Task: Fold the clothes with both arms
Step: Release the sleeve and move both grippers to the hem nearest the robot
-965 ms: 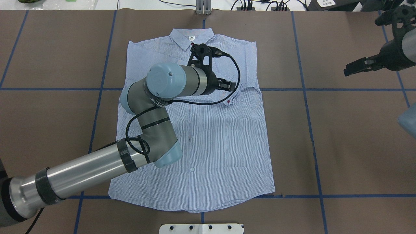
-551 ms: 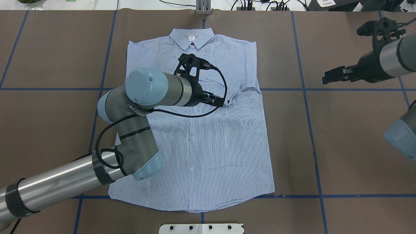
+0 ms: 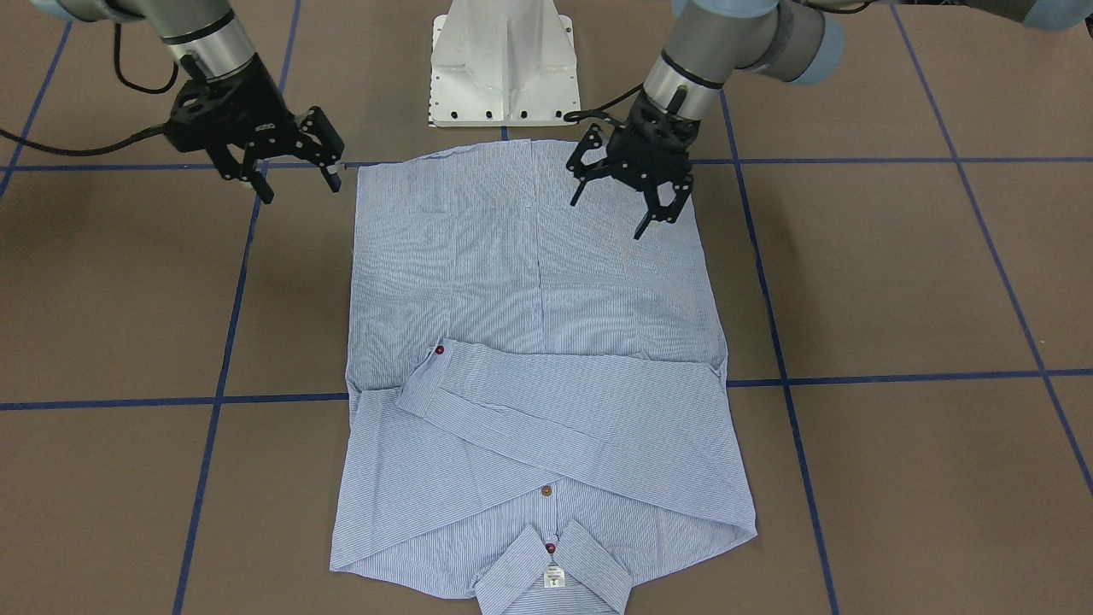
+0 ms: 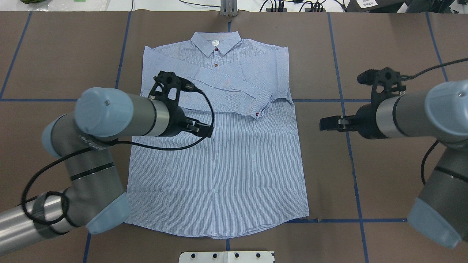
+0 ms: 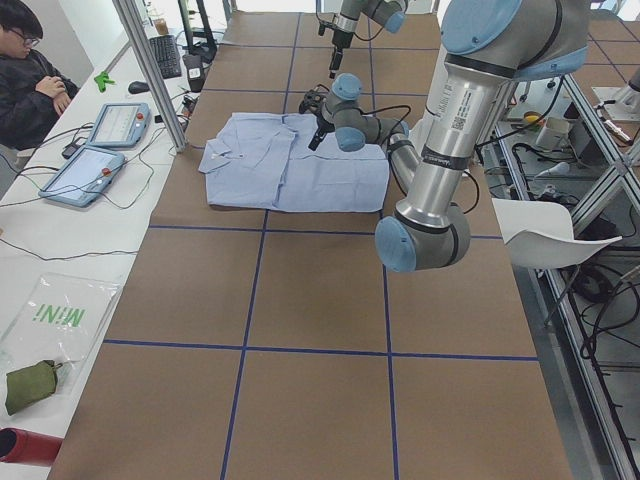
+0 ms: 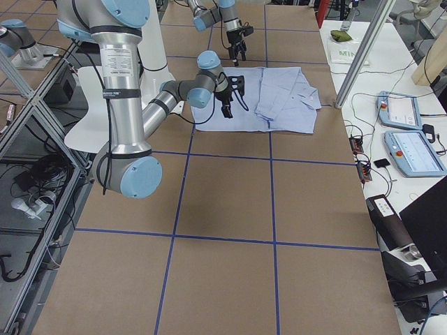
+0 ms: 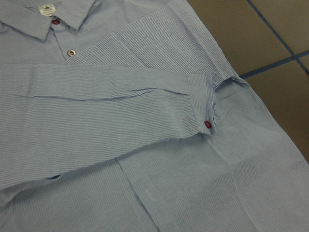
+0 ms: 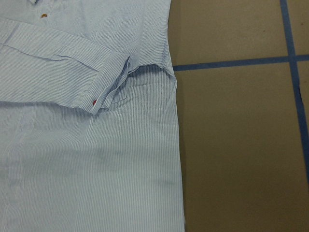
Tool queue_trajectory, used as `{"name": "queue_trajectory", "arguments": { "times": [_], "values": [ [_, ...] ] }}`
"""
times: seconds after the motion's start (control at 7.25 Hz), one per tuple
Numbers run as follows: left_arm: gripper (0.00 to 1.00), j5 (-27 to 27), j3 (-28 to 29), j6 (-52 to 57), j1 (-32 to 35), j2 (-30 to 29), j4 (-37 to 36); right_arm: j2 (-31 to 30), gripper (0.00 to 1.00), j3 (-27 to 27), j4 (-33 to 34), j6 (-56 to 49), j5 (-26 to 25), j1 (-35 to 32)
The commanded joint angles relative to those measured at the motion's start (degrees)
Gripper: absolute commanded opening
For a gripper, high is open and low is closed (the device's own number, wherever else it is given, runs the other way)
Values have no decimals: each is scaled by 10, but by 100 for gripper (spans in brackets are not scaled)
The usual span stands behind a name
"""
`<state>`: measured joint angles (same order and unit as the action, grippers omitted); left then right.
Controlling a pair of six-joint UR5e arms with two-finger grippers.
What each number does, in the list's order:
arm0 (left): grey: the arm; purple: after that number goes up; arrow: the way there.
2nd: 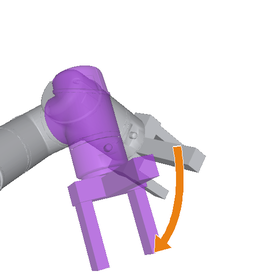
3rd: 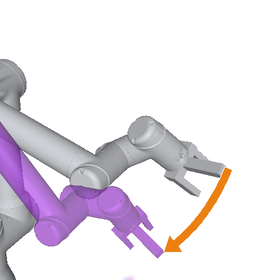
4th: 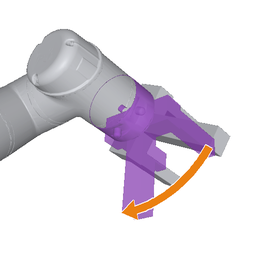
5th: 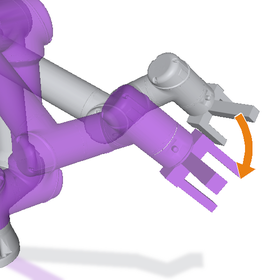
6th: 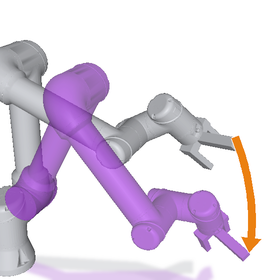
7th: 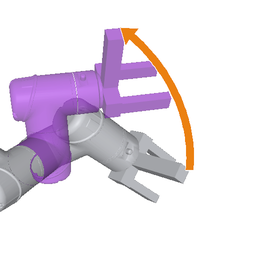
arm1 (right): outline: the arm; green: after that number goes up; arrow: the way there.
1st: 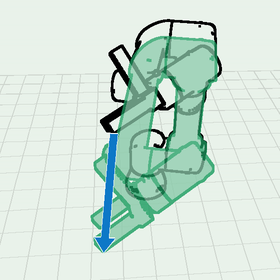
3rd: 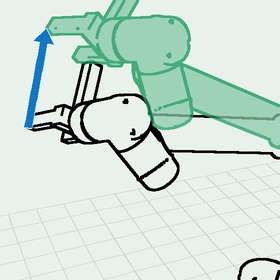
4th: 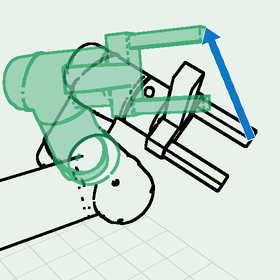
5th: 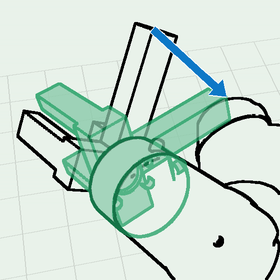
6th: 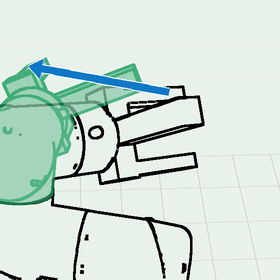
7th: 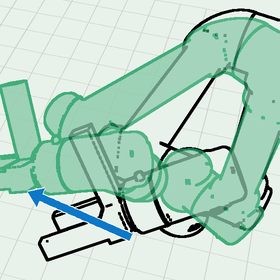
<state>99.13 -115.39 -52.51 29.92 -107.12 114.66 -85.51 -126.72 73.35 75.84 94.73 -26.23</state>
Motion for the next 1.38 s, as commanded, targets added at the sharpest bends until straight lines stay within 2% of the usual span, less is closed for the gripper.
{"name": "queue_trajectory", "arguments": {
  "times": [0.0,0.14,0.41,0.55,0.83,1.24],
  "values": [
    [100,-47,-85,-112,-46,147,0,-21,100,-21,22,92,-146,138],
    [100,-99,-85,-167,-102,167,-1,-22,100,-24,25,96,-156,153],
    [100,-132,-81,-254,-186,193,-2,-22,100,-24,25,96,-158,155],
    [99,-133,-76,-274,-196,195,-7,-21,100,-24,25,96,-158,155],
    [71,-136,-53,-353,-201,193,-8,-22,100,-23,25,96,-167,155],
    [70,-134,-45,-350,-201,191,-8,-22,100,-23,25,96,-167,155]
  ]
}}
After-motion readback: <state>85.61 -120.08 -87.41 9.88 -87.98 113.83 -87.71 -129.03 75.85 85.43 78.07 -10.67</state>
